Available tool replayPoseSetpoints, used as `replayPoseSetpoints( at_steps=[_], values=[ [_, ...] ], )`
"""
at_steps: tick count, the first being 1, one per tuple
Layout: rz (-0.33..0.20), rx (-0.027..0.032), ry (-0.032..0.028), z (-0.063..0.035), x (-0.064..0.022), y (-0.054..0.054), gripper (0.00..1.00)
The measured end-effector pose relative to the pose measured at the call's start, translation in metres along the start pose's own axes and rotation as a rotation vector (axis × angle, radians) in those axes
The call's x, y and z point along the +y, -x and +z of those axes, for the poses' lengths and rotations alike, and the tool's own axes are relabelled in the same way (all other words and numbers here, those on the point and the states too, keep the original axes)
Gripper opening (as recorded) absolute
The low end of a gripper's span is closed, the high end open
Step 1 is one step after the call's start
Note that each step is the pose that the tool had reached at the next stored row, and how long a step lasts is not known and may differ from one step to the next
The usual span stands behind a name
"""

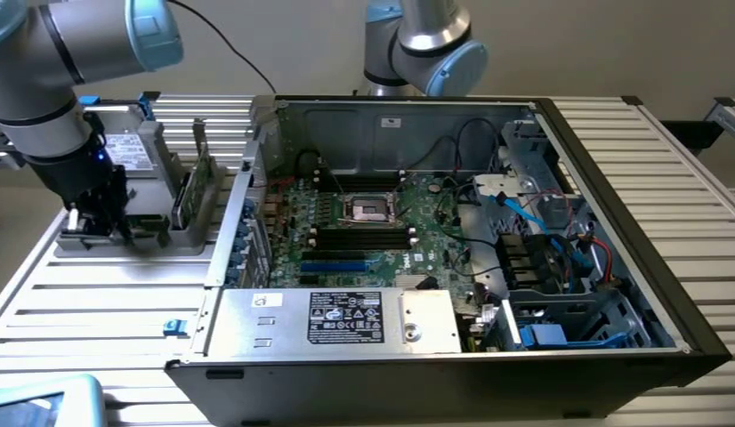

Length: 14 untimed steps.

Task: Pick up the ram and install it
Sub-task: 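Pick up the ram and move it above insertion slot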

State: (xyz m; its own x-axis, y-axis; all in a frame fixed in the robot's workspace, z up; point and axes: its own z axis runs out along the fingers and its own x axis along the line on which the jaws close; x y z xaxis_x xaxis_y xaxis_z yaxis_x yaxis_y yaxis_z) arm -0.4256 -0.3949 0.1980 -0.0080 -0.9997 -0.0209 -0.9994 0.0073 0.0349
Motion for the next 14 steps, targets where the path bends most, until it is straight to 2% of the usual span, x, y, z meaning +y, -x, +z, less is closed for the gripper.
replayPoseSetpoints(
  at_steps=[5,14],
  values=[
    [-0.002,-0.0004,-0.0008,-0.0014,0.0,0.0,0.13],
    [-0.008,0.0001,-0.0075,-0.0314,0.0016,0.001,0.13]
  ],
)
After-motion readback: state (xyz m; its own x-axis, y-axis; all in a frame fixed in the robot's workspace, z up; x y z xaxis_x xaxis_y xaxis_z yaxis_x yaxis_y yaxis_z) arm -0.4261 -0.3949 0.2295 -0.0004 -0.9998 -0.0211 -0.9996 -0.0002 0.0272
